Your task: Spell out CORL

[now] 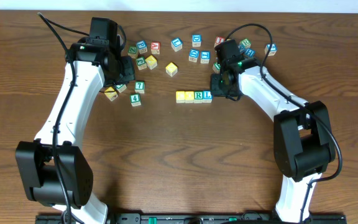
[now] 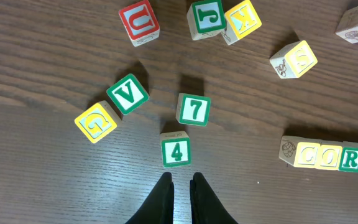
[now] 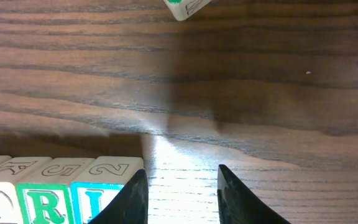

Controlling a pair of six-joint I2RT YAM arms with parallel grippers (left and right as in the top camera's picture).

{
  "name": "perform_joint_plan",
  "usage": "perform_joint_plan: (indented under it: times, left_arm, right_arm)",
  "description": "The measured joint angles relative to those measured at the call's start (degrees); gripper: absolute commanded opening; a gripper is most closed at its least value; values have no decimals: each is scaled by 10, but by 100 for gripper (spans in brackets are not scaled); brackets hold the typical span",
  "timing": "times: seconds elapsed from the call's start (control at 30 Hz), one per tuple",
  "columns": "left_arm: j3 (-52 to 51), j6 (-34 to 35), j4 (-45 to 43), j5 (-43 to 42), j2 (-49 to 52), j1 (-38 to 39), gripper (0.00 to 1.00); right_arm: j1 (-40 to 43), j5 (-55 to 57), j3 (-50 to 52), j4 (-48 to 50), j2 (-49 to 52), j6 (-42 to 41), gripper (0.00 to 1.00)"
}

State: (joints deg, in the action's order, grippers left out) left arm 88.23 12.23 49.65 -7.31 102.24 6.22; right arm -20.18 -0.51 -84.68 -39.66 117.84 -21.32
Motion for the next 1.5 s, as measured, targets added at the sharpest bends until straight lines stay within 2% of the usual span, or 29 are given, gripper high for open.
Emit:
perform_joint_plan:
  times: [0.5,0.73,0.93,1.1,1.2,1.23,1.3,1.4,1.43,1.47,1.5]
  left_arm:
    - [0,0,0,0,0,0,11]
    - [0,0,0,0,0,0,11]
    - [0,-3,-1,0,0,0,11]
    - [0,-12,-1,0,0,-1,12]
    - [0,-17,-1,0,-10,-4,17]
    - [0,-18,-1,0,-19,-6,25]
    - [0,-20,-1,0,-46,-15,32]
    - [0,-23,3,0,-104,-34,36]
    - [0,-26,10,3,-125,-42,45]
    - [0,-28,16,7,-140,-48,62]
    - [0,-29,23,11,-154,-54,70]
  right_arm:
    - [-13,-2,1,-1,0,1,31]
    - [-9,-2,1,1,0,2,39]
    - [12,-2,1,0,-5,4,43]
    - [32,-2,1,-19,-60,5,45]
    - [40,-2,1,-34,-111,8,48]
    - [43,-2,1,-42,-129,10,49]
    - [48,-2,1,-58,-155,14,52]
    - [57,-1,1,-86,-192,24,62]
    - [60,0,1,-97,-205,27,64]
    - [62,1,1,-104,-214,31,66]
    - [64,2,1,-114,-225,34,70]
